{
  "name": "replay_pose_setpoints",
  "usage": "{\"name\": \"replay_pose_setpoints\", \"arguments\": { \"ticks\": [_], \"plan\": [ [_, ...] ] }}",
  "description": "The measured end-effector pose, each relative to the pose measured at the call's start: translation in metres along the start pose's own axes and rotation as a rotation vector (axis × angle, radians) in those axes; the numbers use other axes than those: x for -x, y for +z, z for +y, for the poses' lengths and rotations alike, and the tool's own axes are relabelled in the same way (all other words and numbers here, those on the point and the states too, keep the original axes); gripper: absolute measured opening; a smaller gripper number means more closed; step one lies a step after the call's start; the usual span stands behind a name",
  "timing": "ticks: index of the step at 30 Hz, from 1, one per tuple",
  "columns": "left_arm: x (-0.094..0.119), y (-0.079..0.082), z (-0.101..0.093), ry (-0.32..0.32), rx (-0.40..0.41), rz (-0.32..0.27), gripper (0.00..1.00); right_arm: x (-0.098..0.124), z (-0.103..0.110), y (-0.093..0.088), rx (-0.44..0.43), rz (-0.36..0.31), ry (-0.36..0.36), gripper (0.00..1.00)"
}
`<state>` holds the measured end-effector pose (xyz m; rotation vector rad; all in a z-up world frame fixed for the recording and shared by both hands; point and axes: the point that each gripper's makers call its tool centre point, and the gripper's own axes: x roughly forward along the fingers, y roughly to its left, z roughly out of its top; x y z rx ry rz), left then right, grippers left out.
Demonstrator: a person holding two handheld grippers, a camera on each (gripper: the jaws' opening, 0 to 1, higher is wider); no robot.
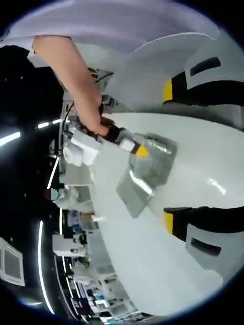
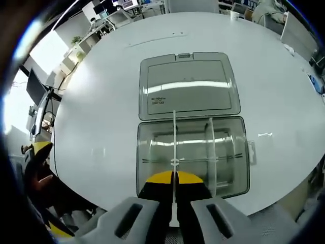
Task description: Insert the divider into the dual guide fixture by aligning both edges with the guide slots and pushing it downward to the bottom, including one-sided entry, uneven engagement, binding, and posture correction.
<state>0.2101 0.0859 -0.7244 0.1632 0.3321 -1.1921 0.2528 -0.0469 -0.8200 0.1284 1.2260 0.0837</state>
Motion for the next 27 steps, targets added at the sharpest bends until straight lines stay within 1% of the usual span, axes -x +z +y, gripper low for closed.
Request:
{"name": "replay_pose_setpoints", "arguments": {
  "ticks": [8, 15, 23, 27],
  "plan": [
    [0.005, 0.0, 0.0, 0.004, 0.007, -0.008, 0.8, -0.006, -0.001, -0.002, -0.006, 0.016, -0.007, 0.0],
    [0.011, -0.003, 0.003, 0.02, 0.015, 0.0, 0.79, -0.012, 0.0, -0.004, -0.003, 0.036, -0.009, 0.0],
    [0.012, -0.006, 0.004, 0.027, 0.021, 0.005, 0.79, -0.017, 0.0, -0.006, 0.011, 0.054, -0.015, 0.0],
    [0.012, -0.009, 0.006, 0.026, 0.026, 0.012, 0.79, -0.015, -0.001, -0.004, 0.015, 0.056, -0.009, 0.0]
  ]
}}
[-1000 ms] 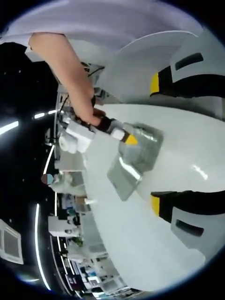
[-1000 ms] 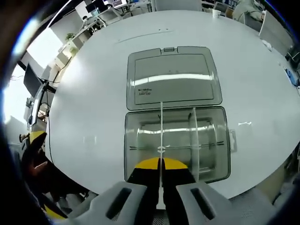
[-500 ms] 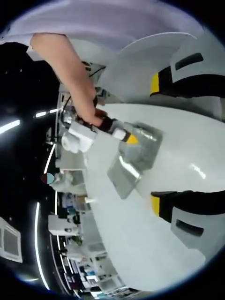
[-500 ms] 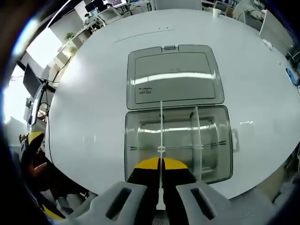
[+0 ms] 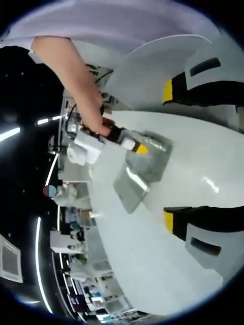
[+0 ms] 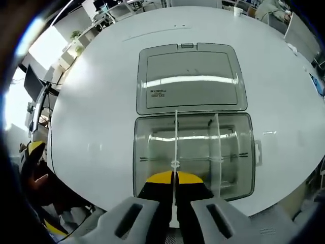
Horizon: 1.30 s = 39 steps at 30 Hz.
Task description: Insert the divider into the dual guide fixture by aligning both edges with the guide slots and pushing it downward to the bottom, including one-sided entry, uneven engagement, binding, and posture correction.
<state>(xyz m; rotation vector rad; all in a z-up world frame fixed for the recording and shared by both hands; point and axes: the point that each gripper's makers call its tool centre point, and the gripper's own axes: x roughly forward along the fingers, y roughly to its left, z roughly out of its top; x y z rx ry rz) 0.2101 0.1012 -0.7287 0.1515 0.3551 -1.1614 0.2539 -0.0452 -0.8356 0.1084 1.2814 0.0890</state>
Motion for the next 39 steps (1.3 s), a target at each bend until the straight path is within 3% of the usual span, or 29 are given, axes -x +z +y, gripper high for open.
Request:
{"name": "replay_pose_setpoints", "arguments": {
  "ticks": [18, 20, 24, 39],
  "plan": [
    [-0.003, 0.006, 0.002, -0.007, 0.0, -0.015, 0.78, 0.008, -0.001, 0.002, 0.031, 0.024, -0.009, 0.0],
    [-0.003, 0.007, 0.004, -0.007, 0.0, -0.015, 0.78, 0.01, -0.004, 0.007, 0.06, 0.02, -0.027, 0.0],
    [-0.004, 0.009, 0.008, -0.009, 0.005, -0.019, 0.78, 0.01, 0.0, 0.014, 0.031, 0.025, -0.01, 0.0],
    [0.001, 0.005, 0.011, -0.002, 0.008, -0.016, 0.78, -0.001, 0.0, 0.004, 0.036, 0.038, -0.016, 0.0]
  ]
}}
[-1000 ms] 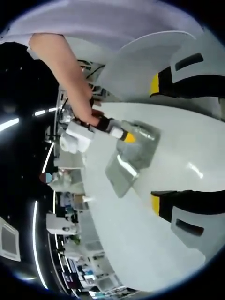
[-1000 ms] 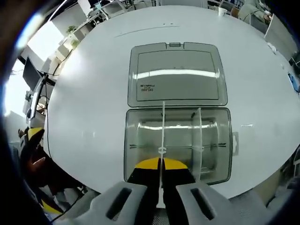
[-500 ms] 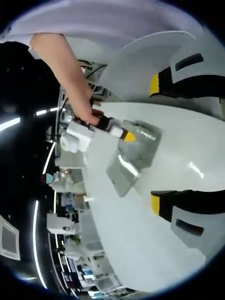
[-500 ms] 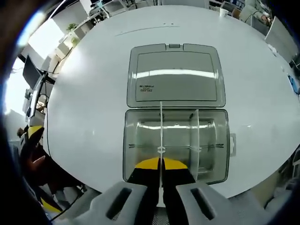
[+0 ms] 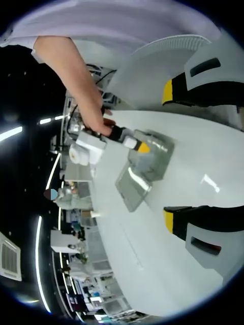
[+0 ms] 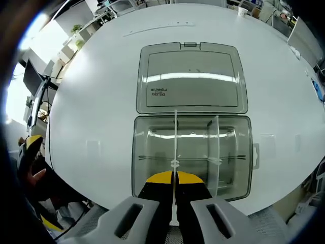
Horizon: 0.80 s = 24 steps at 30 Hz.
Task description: Insert the divider into the dual guide fixture by aligning both edges with the guide slots and pushing it downward to the bottom, including one-sided entry, uneven engagement, binding, and posture correction.
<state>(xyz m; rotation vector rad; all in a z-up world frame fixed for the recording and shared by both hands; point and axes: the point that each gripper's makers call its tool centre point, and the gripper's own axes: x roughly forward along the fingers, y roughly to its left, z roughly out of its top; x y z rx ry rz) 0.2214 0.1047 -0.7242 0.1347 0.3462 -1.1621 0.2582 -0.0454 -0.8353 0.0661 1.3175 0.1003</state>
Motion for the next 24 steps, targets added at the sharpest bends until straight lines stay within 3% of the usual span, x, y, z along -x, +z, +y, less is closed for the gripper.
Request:
{"name": "replay_pose_setpoints", "arguments": {
  "ticks": [24],
  "plan": [
    [0.003, -0.006, -0.001, 0.025, 0.024, 0.01, 0.78, -0.015, -0.004, -0.004, 0.002, 0.019, 0.001, 0.0]
  ]
}}
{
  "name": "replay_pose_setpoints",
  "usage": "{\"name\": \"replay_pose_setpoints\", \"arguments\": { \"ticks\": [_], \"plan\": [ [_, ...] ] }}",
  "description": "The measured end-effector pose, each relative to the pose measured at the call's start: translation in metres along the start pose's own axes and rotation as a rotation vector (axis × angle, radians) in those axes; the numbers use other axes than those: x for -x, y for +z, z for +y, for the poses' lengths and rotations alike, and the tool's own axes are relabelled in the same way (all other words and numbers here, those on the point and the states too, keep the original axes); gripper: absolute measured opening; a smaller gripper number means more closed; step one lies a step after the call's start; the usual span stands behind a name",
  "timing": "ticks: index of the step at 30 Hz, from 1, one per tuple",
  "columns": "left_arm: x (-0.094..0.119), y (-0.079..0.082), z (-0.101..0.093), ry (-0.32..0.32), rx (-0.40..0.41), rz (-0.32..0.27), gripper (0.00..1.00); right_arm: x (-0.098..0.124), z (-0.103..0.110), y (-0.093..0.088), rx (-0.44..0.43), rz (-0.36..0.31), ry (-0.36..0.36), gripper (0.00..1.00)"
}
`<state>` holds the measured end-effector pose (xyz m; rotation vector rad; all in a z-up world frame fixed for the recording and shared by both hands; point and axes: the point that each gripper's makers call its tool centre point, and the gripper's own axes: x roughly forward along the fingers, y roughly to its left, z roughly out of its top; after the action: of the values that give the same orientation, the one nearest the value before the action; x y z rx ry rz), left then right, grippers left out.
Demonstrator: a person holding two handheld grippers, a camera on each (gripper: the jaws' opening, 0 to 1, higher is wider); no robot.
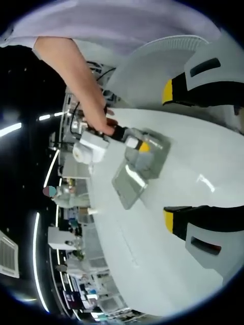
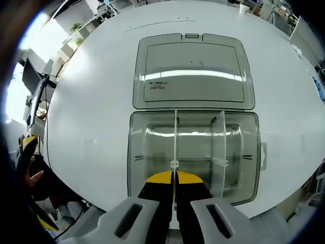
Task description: Insert the divider into the dual guide fixture by aligning both edges with the guide slots and pushing it downward to the bottom, including one-sided entry, uneven engagement, binding, and posture correction.
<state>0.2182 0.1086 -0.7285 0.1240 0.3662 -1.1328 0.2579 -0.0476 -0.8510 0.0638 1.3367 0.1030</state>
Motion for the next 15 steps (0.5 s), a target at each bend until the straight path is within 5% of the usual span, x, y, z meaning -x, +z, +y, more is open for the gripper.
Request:
{"name": "replay_pose_setpoints", "arguments": {
  "ticks": [15],
  "plan": [
    [-0.0019, -0.0017, -0.0003, -0.004, 0.004, 0.006, 0.78, -0.0032, 0.001, -0.0033, 0.003, 0.007, -0.001, 0.0]
  ]
}}
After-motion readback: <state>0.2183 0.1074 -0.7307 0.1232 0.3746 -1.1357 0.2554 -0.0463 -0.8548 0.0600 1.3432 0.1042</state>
